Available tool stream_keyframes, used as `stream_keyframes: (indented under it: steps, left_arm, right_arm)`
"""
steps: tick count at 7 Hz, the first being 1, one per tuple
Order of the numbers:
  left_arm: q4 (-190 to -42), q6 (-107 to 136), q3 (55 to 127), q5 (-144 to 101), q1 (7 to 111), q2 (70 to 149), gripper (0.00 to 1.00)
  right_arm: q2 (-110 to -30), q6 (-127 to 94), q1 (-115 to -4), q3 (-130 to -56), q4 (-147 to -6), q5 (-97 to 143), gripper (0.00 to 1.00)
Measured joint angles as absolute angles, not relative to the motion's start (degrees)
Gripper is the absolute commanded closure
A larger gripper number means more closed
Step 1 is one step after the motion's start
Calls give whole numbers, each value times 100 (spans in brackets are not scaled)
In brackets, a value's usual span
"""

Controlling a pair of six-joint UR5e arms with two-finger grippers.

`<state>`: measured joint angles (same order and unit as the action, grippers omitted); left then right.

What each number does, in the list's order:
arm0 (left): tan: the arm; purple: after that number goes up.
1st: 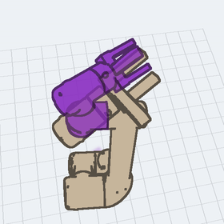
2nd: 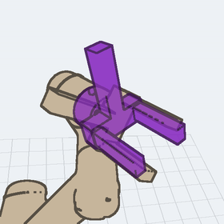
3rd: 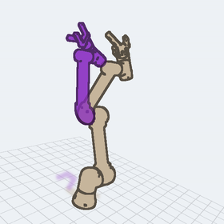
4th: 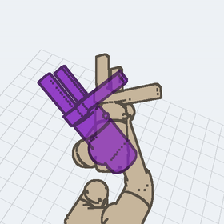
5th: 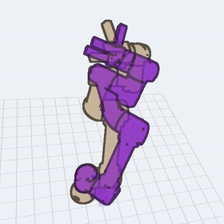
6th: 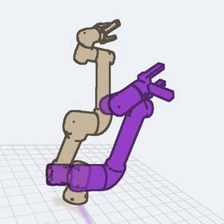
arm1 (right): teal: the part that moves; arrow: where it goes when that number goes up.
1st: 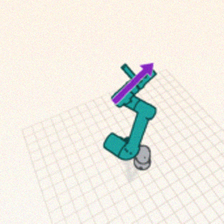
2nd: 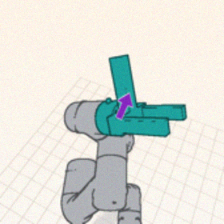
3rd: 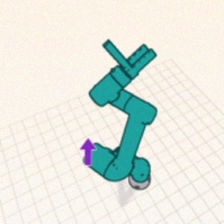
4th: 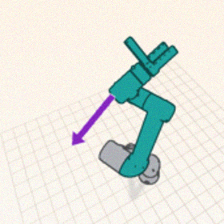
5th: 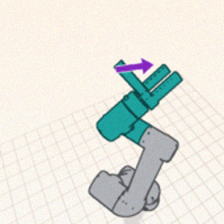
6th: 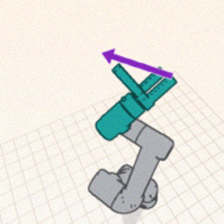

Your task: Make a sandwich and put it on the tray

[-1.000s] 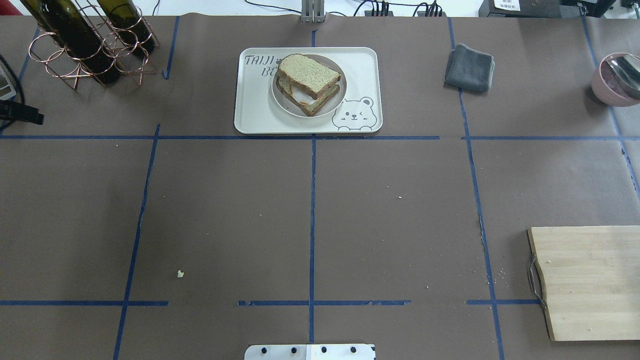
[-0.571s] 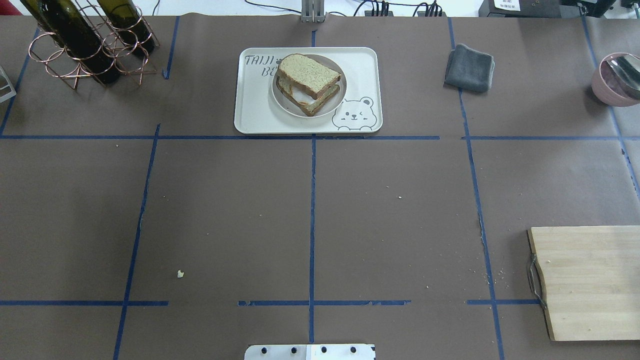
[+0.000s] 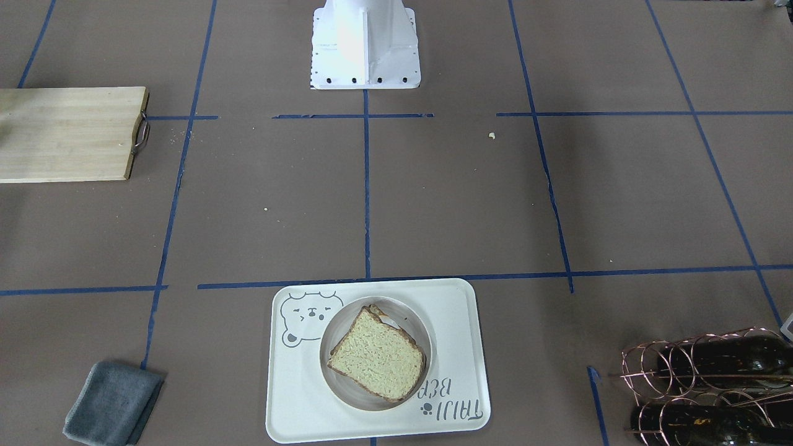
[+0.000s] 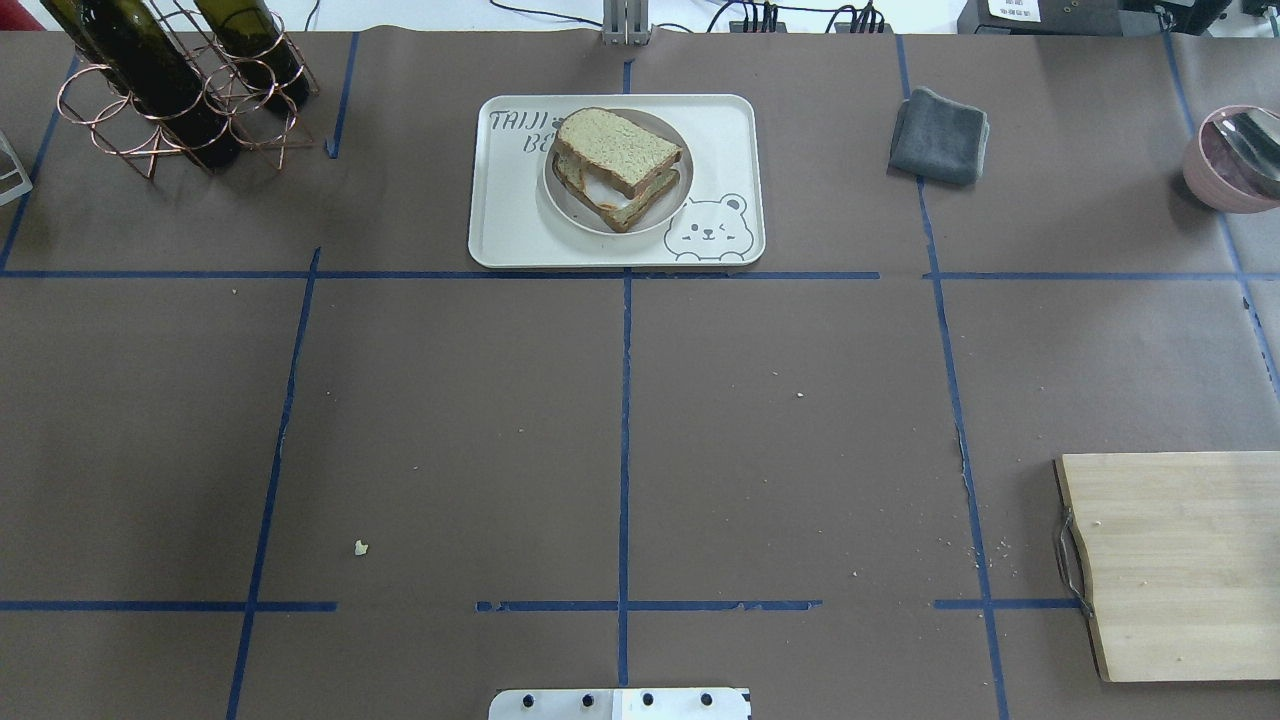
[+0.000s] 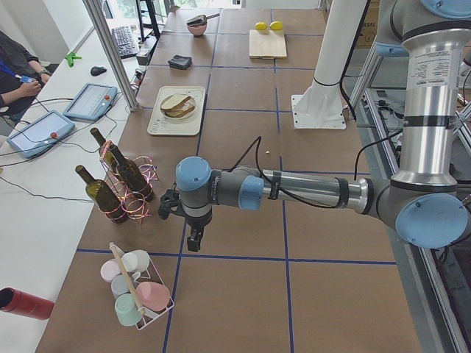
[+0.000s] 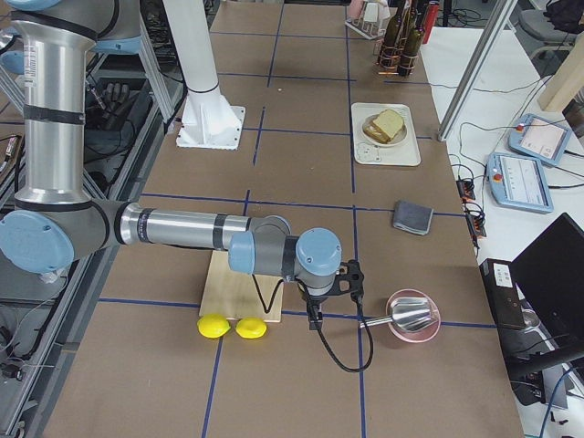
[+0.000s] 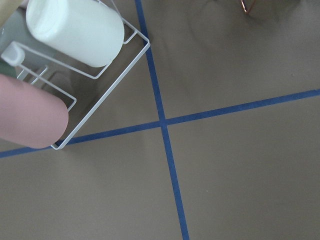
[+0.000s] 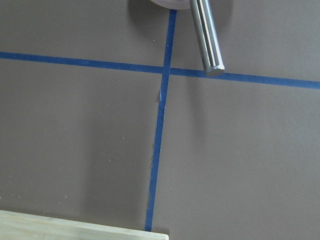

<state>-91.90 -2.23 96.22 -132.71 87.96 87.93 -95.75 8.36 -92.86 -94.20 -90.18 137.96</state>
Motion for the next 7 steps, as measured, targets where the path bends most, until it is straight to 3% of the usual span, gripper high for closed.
stream_keyframes:
  steps: [7]
  left_arm:
    - [-9053,-226,9615,-13441,8991,8694,0]
  right_arm:
    - [-9574,423,-9500,-9573,-9030,13794,0]
